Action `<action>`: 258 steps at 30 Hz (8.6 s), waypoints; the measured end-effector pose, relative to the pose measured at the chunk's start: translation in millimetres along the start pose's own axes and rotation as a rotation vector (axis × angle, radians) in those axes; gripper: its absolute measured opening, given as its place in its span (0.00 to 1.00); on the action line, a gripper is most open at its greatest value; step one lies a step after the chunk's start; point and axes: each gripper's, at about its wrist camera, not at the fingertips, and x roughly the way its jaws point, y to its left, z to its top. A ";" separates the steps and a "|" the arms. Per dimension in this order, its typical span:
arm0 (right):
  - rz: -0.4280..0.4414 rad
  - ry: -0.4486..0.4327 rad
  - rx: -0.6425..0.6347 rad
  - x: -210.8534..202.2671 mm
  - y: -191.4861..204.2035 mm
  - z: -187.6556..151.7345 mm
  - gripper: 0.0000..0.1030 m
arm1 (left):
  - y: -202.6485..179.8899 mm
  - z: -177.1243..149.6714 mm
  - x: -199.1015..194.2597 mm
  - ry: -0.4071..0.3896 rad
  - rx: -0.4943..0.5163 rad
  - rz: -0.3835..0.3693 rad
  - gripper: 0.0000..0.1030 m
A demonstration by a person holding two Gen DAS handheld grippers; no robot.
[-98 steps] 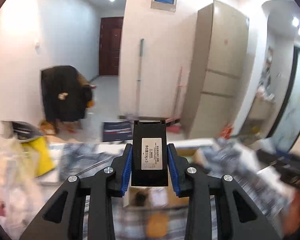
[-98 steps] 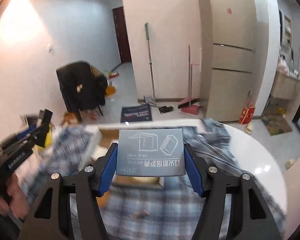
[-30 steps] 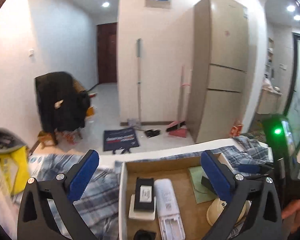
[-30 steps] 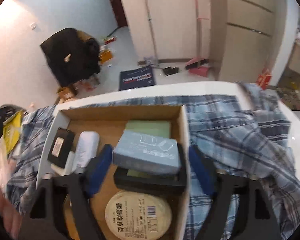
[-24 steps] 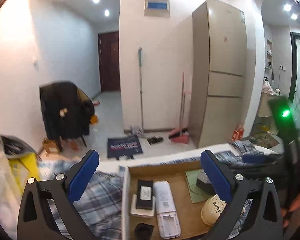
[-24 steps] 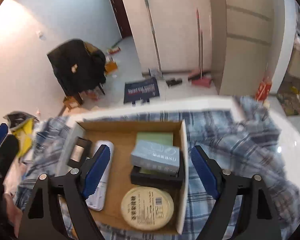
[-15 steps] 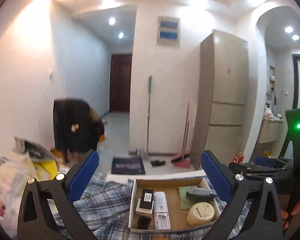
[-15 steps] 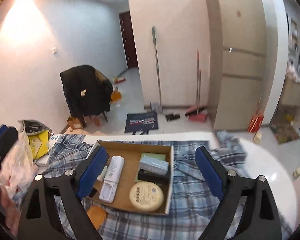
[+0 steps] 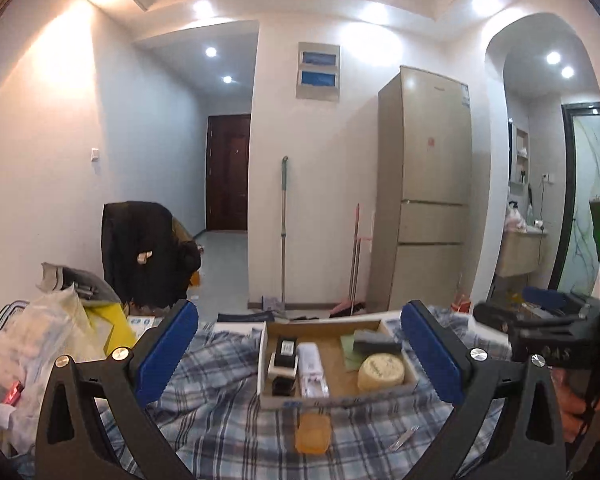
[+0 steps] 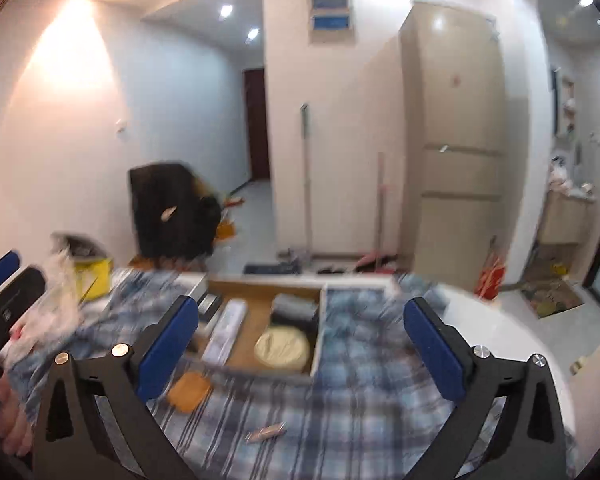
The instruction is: Organize rigid objects
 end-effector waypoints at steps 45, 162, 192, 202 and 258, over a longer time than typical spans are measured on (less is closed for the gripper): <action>-0.127 0.305 0.037 84.0 -36.7 -67.9 0.91 | -9.4 -136.2 188.9 0.762 0.029 -0.134 0.59; 0.037 0.376 0.152 185.2 -13.9 -11.2 0.08 | -0.1 -27.9 191.5 0.419 0.030 -0.075 0.44; -0.061 0.324 0.207 184.3 -68.9 -13.3 0.09 | -60.0 -71.9 293.1 0.558 0.069 -0.087 0.48; -0.095 0.199 0.150 137.2 -54.4 11.1 0.09 | -39.9 -8.7 184.5 0.183 0.042 -0.085 0.91; -0.249 -0.369 -0.097 -6.7 1.7 -90.8 1.00 | -1.6 -94.3 10.5 -0.188 0.045 0.059 1.00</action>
